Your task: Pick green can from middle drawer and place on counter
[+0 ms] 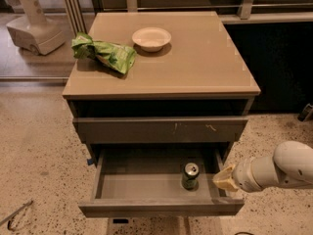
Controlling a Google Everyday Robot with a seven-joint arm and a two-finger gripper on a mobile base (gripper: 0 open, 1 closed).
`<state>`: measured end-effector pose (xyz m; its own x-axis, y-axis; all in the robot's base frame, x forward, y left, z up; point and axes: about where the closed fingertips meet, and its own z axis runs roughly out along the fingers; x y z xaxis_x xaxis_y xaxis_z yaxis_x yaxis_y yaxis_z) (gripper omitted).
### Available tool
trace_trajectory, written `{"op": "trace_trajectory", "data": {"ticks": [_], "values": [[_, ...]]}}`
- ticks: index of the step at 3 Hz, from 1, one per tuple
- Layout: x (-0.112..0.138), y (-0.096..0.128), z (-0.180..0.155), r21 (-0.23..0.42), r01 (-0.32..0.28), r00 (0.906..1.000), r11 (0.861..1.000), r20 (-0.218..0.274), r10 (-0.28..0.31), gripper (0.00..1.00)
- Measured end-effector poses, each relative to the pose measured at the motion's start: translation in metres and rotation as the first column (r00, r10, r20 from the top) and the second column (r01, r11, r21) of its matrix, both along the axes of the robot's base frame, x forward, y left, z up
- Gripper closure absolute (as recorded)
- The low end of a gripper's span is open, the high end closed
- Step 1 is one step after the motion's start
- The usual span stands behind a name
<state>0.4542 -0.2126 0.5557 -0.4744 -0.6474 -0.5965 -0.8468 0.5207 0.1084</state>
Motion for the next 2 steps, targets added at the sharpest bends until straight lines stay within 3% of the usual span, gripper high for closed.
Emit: {"op": "trace_trajectory", "data": {"ticks": [2], "values": [[0.007, -0.003, -0.044, 0.063, 0.014, 0.9967, 0.998, 0.079, -0.019, 1.0]]}}
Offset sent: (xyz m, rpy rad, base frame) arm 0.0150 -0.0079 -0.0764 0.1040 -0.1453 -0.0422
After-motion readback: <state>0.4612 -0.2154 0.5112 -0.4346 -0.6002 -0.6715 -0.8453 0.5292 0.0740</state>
